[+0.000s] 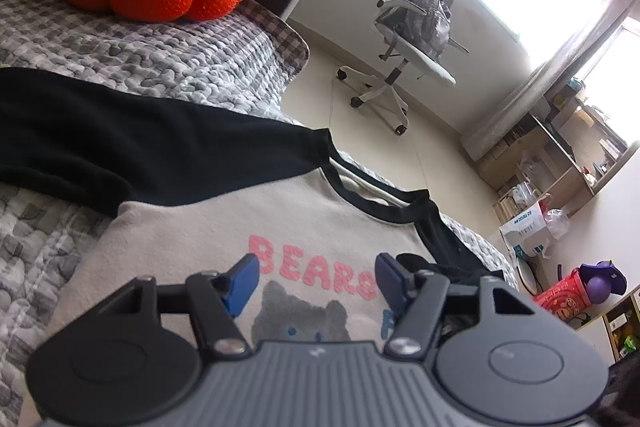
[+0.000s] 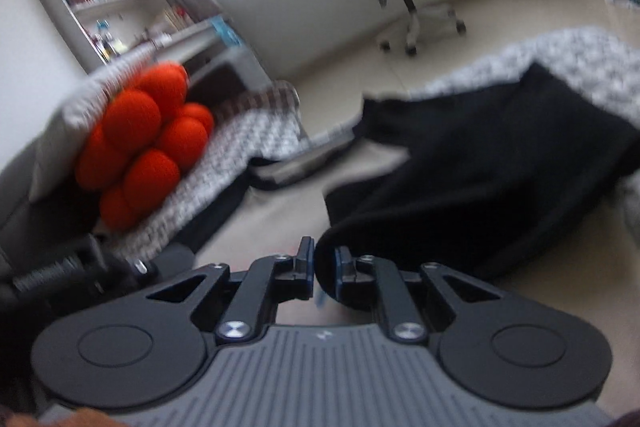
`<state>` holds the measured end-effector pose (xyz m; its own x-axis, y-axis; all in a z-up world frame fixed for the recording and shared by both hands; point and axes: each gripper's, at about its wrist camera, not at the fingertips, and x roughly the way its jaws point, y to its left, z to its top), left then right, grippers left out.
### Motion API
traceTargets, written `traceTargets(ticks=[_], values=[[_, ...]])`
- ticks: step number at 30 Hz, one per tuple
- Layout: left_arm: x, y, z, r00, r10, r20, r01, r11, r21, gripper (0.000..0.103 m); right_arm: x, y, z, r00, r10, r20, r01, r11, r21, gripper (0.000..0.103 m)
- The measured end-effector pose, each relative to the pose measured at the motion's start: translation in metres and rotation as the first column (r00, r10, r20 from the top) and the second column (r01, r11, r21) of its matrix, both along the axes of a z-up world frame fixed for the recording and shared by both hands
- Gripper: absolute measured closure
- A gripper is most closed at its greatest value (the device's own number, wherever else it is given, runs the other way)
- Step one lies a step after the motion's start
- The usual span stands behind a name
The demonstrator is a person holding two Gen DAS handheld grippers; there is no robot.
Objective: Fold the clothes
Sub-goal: 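Lift the black sleeve with the right gripper and fold it over the shirt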
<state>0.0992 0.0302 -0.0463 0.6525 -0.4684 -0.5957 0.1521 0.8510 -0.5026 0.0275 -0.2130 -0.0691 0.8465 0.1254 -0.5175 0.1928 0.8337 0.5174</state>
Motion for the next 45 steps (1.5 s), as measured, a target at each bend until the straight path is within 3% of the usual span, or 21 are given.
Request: traceTargets(ticks=[2,8,11,12,20,28,30,36,40,45], values=[[0.0,-0.001,0.0,1.0,-0.005,0.0,0.005,1.0,0.003,0.04,-0.002,-0.004,0.001,1.0,0.009,-0.011,-0.009,1.0,-0.003,0.084],[-0.001,-0.007,-0.001,1.0,-0.018,0.0,0.018,1.0,0.019,0.04,-0.009,-0.014,0.002,0.999,0.032,-0.017,-0.031,0.999,0.038,0.082],[-0.002,-0.01,-0.002,1.0,-0.024,0.001,0.024,0.999,0.029,0.04,-0.013,-0.019,0.005,1.0,0.021,-0.006,-0.021,0.999,0.049,0.062],[-0.002,-0.011,-0.002,1.0,-0.027,0.002,0.027,0.999,0.03,0.04,-0.014,-0.021,0.006,1.0,0.017,0.0,-0.017,0.999,0.051,0.06],[-0.002,-0.018,-0.004,0.999,-0.045,-0.002,0.045,0.998,0.046,0.04,-0.017,-0.052,-0.003,0.997,-0.075,-0.021,0.078,0.982,0.171,0.06],[-0.001,-0.018,-0.005,0.997,-0.071,-0.019,0.071,0.997,0.013,0.04,-0.014,-0.066,-0.008,0.99,-0.136,0.04,0.123,0.966,0.225,0.063],[0.001,-0.014,-0.007,0.995,-0.089,-0.036,0.088,0.996,-0.033,0.04,-0.01,-0.062,-0.005,0.991,-0.12,0.065,0.105,0.974,0.202,0.079],[0.01,0.004,-0.013,0.988,-0.13,-0.084,0.109,0.969,-0.222,0.036,0.001,-0.03,0.017,0.986,0.002,0.165,-0.017,0.996,0.091,0.08],[0.015,0.023,-0.018,0.986,-0.133,-0.102,0.086,0.923,-0.375,0.029,0.011,0.0,0.028,0.968,0.134,0.211,-0.138,0.99,0.003,0.081],[0.021,0.041,-0.029,0.983,-0.127,-0.131,0.046,0.867,-0.497,0.024,0.023,0.04,0.025,0.938,0.306,0.163,-0.292,0.951,-0.106,0.081]])
